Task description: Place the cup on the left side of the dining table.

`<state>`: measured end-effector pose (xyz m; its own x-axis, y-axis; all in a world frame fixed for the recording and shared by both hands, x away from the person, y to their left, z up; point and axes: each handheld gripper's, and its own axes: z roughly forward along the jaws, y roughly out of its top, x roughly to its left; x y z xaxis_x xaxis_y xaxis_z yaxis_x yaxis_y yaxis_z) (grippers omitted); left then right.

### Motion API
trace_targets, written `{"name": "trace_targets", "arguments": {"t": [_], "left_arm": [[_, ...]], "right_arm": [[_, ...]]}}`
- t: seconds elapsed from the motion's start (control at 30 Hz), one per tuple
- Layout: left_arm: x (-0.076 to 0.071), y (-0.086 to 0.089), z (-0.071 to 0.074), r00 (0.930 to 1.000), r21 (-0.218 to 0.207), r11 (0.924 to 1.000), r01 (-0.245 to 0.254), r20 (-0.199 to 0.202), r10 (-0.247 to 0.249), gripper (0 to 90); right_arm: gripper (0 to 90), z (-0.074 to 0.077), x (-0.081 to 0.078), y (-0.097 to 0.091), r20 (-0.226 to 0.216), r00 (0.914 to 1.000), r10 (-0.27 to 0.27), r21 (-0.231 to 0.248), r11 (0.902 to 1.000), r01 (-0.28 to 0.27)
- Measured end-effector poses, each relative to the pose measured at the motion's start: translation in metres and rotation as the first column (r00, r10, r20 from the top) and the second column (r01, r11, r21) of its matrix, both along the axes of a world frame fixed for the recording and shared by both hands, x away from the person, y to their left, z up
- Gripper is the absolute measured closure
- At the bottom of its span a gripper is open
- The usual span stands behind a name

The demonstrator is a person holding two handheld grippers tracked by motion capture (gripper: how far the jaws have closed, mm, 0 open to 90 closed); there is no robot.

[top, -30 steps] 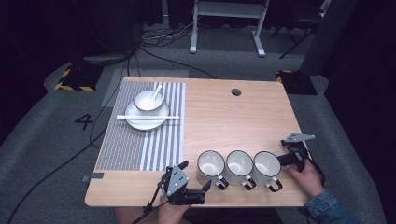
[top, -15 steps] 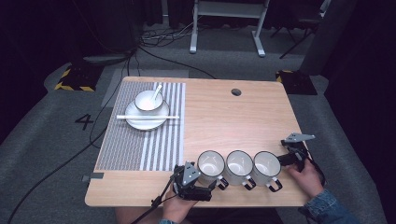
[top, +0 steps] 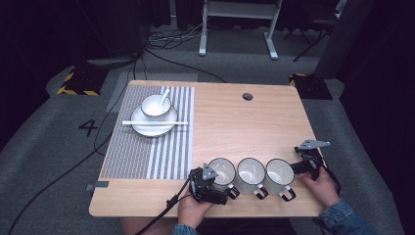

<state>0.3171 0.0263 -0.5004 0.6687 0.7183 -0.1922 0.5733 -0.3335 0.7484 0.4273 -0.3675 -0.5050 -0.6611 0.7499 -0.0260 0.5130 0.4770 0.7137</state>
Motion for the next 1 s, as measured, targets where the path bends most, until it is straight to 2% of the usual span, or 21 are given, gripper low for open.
{"name": "trace_targets", "arguments": {"t": [0.17, 0.23, 0.3, 0.33, 0.8, 0.9, 0.97, 1.0], "left_arm": [[-0.001, -0.005, 0.000, 0.9995, 0.012, 0.9996, -0.026, 0.017, 0.026, 0.0], [-0.001, -0.008, 0.001, 0.9989, 0.031, 0.9989, -0.033, 0.033, 0.032, 0.0], [-0.004, -0.012, 0.002, 0.9965, 0.065, 0.9972, -0.036, 0.078, 0.031, 1.5], [-0.006, -0.014, 0.002, 0.9915, 0.087, 0.9951, -0.048, 0.125, 0.037, 3.0], [-0.007, -0.017, 0.002, 0.9893, 0.091, 0.9929, -0.076, 0.131, 0.063, 3.4], [-0.008, -0.019, 0.001, 0.9906, 0.087, 0.9926, -0.085, 0.115, 0.074, 3.4], [-0.007, -0.018, 0.002, 0.9897, 0.093, 0.9921, -0.084, 0.124, 0.072, 3.4], [-0.006, -0.018, 0.001, 0.9902, 0.083, 0.9934, -0.080, 0.121, 0.070, 3.4]], "right_arm": [[1.2, 0.000, 0.000, 0.000, -0.001, 1.0000, -0.001, 0.001, 1.0000, 0.001], [1.2, 0.000, 0.000, 0.000, 0.000, 1.0000, 0.000, 0.001, 1.0000, 0.000], [1.2, 0.000, 0.000, 0.000, 0.002, 1.0000, 0.001, 0.000, 1.0000, -0.001], [1.2, 0.000, 0.000, 0.000, -0.001, 1.0000, -0.002, 0.002, 1.0000, 0.002], [1.3, 0.000, 0.000, 0.000, 0.003, 1.0000, 0.002, 0.000, 1.0000, -0.002], [1.2, 0.000, 0.000, 0.000, 0.002, 1.0000, 0.002, 0.000, 1.0000, -0.002], [1.2, 0.000, 0.000, 0.000, -0.002, 1.0000, -0.002, 0.002, 1.0000, 0.002], [1.2, 0.000, 0.000, 0.000, 0.000, 1.0000, 0.000, 0.001, 1.0000, 0.000]]}}
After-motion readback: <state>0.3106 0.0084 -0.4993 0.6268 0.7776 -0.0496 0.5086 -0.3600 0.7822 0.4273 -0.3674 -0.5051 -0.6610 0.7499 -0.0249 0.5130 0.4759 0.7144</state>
